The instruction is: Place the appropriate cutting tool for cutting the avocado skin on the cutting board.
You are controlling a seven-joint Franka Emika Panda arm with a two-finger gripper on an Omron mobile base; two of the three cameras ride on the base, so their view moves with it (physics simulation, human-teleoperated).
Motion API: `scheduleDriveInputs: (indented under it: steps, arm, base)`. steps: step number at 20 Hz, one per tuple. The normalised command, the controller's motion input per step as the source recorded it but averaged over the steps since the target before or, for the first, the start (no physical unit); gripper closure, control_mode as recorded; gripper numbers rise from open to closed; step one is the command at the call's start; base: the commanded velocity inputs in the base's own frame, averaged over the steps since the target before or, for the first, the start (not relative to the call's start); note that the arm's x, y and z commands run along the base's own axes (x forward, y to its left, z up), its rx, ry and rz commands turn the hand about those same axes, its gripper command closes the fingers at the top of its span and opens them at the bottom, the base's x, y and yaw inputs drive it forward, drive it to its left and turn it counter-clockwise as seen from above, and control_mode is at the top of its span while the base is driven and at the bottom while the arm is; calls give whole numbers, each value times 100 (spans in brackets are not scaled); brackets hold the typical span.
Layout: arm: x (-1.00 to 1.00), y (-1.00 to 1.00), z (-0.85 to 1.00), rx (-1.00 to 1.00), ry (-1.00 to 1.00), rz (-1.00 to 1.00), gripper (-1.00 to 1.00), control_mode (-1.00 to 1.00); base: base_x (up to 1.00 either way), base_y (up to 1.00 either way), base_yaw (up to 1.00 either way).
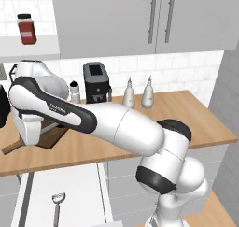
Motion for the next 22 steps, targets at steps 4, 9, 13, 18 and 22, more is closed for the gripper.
scheduleDriveInputs:
  steps: [4, 9, 13, 18, 22]
  arm:
    - [90, 7, -8, 0, 0, -3, 100, -100]
    - [78, 0, -8, -1, 0, 0, 100, -100]
    - [59, 0, -23, -5, 0, 0, 100, -100]
    - [43, 0, -44, -13, -6, 0, 100, -100]
    - [39, 0, -32, -7, -5, 0, 100, -100]
  base:
    - [0, 0, 0]
    - [0, 0, 0]
    - [0, 0, 0]
    - [0, 0, 0]
    - [0, 0, 0]
